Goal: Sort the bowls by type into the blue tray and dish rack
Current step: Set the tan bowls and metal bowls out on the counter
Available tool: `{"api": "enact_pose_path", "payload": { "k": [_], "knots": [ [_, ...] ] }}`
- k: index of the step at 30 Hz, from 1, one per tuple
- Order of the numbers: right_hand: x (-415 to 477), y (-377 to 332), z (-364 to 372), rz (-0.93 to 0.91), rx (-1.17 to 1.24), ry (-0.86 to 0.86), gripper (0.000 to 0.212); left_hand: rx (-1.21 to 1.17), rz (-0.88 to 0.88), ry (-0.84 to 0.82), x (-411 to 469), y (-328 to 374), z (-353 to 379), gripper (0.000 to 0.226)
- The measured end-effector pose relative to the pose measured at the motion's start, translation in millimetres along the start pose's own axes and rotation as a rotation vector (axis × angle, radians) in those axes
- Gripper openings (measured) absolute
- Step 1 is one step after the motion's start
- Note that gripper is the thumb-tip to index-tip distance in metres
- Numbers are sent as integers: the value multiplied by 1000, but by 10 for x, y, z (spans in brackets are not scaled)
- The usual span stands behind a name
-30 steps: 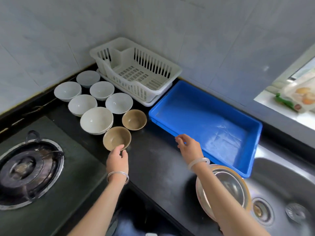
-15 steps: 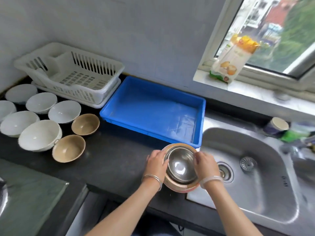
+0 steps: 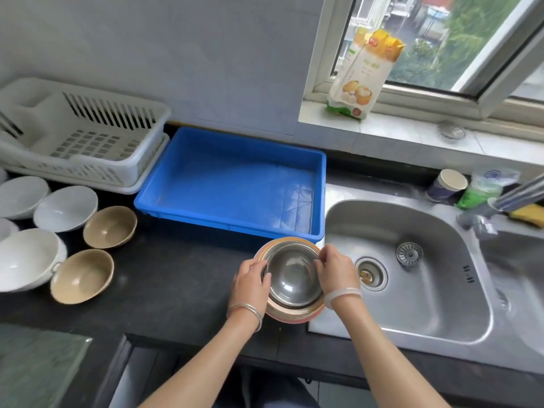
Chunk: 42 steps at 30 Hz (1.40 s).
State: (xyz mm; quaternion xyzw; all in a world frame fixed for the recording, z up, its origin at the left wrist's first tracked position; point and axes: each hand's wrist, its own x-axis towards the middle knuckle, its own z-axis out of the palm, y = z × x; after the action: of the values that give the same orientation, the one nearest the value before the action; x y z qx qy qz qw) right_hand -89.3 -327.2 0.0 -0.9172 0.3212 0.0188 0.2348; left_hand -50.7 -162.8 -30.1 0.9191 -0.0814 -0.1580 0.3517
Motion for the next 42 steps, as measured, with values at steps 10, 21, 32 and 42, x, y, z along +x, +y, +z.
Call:
{"api": "enact_pose_path", "payload": {
  "k": [10,21,32,42],
  "knots": [
    [69,181,-237,107,248,89,8,17,-52,46,65,162,-37,19],
    [75,316,-372,203,367,79,12,-78,-114,10,147,367,-79,5],
    [195,197,-527,140,548,109,12,-208,-117,85,249,372,-379,8],
    [394,-457,-331,8,606,1,18,-327,-287,268,196,-215,-1044,13]
  ]
}}
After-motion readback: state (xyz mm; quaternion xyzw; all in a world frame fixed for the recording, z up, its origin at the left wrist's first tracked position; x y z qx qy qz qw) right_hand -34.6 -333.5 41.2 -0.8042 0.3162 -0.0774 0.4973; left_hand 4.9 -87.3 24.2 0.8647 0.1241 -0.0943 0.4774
